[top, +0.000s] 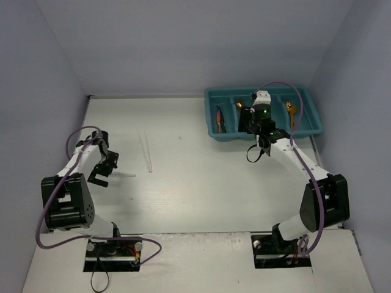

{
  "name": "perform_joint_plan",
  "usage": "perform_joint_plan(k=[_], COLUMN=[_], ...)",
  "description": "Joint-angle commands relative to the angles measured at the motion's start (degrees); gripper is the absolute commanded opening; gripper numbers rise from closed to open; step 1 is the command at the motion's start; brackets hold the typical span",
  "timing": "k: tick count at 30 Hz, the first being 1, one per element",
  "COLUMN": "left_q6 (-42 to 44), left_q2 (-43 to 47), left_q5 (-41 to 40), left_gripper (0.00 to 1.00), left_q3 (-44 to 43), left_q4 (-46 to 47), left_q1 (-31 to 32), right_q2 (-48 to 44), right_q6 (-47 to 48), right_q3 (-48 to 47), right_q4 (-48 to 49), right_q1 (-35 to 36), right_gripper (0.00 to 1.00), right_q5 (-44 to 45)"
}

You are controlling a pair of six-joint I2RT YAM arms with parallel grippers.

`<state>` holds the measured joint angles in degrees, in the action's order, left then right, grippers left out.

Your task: Sort the eating utensils into containers

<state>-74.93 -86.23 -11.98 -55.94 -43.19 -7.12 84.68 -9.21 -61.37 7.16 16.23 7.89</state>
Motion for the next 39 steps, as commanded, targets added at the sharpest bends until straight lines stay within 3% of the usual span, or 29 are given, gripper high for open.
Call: perform_joint_plan(k=[1, 22, 33, 39], left_q6=[-1.77, -2.93, -5.04, -6.33], left_q2=[-2.33, -9.53, -10.44, -10.34], left_q5=[2.58, 5.38, 6.09, 7.02], left_gripper=[0.91, 0.78, 0.52, 0.32], left_q3=[-3.63, -3.77, 0.47, 3.4], left_q4=[-0.27, 1.14, 2.94, 4.75], left_q1=[-1.48, -3.33, -3.42, -3.42], right_q2=[-2.94, -3.64, -3.47, -3.12], right_q6=[-0.81, -0.99, -1.16, -1.34], right_q3=[-0.13, 0.29, 0.55, 0.72], right_q4=[4.33, 4.69, 4.97, 5.06], right_q1=[0.29, 0.38, 0.38, 0.38], right_gripper=[0.56, 0.57, 0.57, 0.57], right_q5=[-0.28, -0.32, -0.68, -0.77])
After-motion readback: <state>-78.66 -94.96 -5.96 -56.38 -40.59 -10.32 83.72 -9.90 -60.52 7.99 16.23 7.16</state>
